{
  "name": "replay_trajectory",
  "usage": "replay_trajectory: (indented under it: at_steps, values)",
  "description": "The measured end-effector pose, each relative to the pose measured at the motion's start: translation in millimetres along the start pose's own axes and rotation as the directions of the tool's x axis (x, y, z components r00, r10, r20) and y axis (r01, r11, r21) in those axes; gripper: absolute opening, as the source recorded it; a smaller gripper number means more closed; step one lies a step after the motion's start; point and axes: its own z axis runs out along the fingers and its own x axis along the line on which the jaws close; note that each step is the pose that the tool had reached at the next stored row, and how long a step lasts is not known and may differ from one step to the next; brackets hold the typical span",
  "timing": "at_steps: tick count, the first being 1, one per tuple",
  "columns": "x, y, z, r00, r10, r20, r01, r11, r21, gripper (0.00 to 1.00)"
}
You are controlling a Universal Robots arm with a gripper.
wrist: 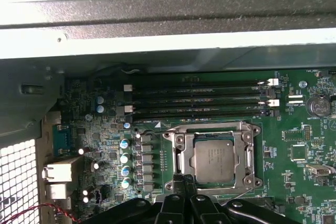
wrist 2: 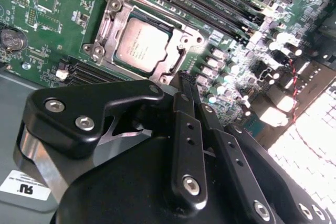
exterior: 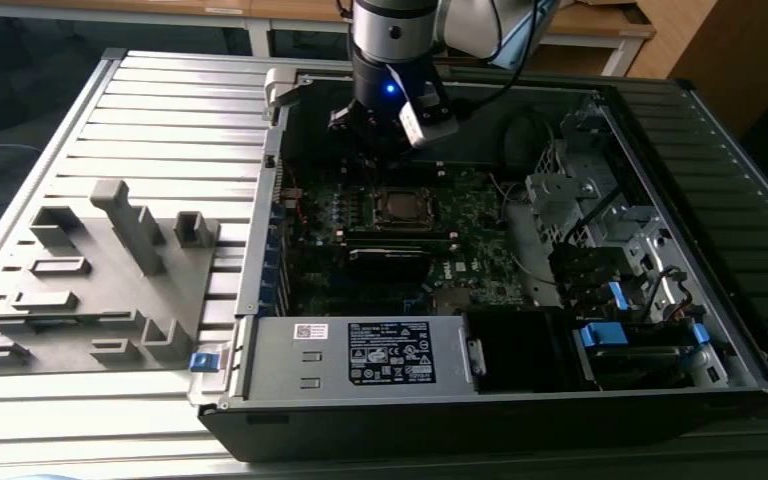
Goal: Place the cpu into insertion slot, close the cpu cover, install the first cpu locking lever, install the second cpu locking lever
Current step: 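Install the first cpu locking lever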
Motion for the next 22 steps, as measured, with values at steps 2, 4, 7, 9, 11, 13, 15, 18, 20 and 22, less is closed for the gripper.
replay_trajectory:
  at_steps: [2,4,7,9,11,13,15,18,20,22]
  values:
    - [0.2,0.0,-1.6,1.0000,0.000,0.0000,0.000,1.0000,0.0000,0.11]
    - [0.6,0.0,-2.3,1.0000,0.000,0.0000,0.000,1.0000,0.0000,0.11]
    - [1.4,-0.1,-2.2,1.0000,0.000,0.0001,0.000,1.0000,-0.0001,0.11]
    - [2.5,-0.2,-2.1,1.0000,0.000,0.0000,0.000,1.0000,-0.0001,0.11]
    - [3.6,-0.3,-2.0,1.0000,0.000,0.0000,0.000,1.0000,-0.0001,0.11]
    - [4.7,-0.4,-2.0,1.0000,0.000,0.0000,0.000,1.0000,0.0000,0.11]
    - [6.2,-0.6,-2.0,1.0000,0.000,0.0000,0.000,1.0000,0.0000,0.11]
    - [9.5,-1.1,-1.8,1.0000,0.000,0.0000,0.000,1.0000,-0.0001,0.11]
    - [11.8,-1.4,-1.8,1.0000,0.000,0.0001,0.000,1.0000,-0.0001,0.11]
    - [13.7,-1.5,-1.6,1.0000,0.000,0.0001,0.000,1.0000,-0.0001,0.11]
